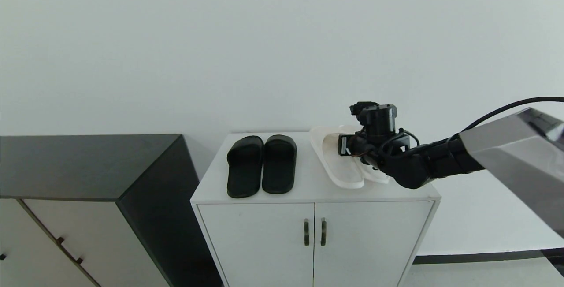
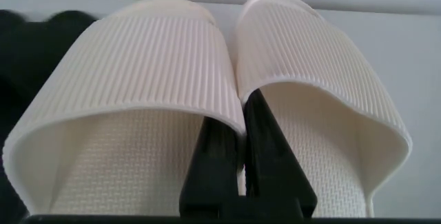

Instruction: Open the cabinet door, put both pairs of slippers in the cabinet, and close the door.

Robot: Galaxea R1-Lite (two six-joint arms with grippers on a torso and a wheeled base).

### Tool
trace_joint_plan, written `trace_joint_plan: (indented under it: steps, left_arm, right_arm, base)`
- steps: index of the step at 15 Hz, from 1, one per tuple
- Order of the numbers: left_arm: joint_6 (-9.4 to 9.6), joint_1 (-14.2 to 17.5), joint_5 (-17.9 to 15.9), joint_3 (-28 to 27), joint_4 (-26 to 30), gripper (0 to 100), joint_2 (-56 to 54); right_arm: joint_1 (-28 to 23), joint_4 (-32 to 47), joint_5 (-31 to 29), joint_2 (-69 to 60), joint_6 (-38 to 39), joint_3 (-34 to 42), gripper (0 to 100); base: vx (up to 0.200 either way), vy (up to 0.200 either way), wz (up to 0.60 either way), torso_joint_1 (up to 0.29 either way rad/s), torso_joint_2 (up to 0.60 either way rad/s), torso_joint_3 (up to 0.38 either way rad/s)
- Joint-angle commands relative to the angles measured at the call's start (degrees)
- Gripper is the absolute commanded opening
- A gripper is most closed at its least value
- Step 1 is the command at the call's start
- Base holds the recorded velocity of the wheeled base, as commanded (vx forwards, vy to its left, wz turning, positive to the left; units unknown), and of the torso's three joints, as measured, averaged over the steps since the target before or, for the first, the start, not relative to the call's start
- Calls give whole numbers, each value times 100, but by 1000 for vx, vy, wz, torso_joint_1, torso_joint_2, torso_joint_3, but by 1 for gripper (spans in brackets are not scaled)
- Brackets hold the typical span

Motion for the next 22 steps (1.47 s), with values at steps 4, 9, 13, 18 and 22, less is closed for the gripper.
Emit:
trace_joint_plan:
  steps: [4, 9, 13, 18, 22]
  left_arm:
    - [1, 2, 1, 1, -1, 0, 7]
    - [1, 2, -8, 1, -1, 0, 7]
    - [-25, 2, -8, 1, -1, 0, 7]
    - [-34, 2, -8, 1, -1, 0, 7]
    - [-43, 2, -8, 10, -1, 0, 7]
  right_arm:
    - [440, -166, 1629, -2497, 154, 2450, 0]
    - [703, -957, 2253, -3182, 329, 3944, 0]
    - [721, -1098, 2261, -3182, 312, 4120, 0]
    - [730, -1379, 2261, -3235, 294, 4410, 0]
    - [730, -1458, 2428, -3253, 259, 4630, 0]
  base:
    - [0, 0, 0, 0, 0, 0]
    - [0, 0, 0, 0, 0, 0]
    - [-100, 0, 0, 1, 1, 2]
    - [-200, 0, 0, 1, 3, 1]
    - [-100, 0, 0, -1, 0, 0]
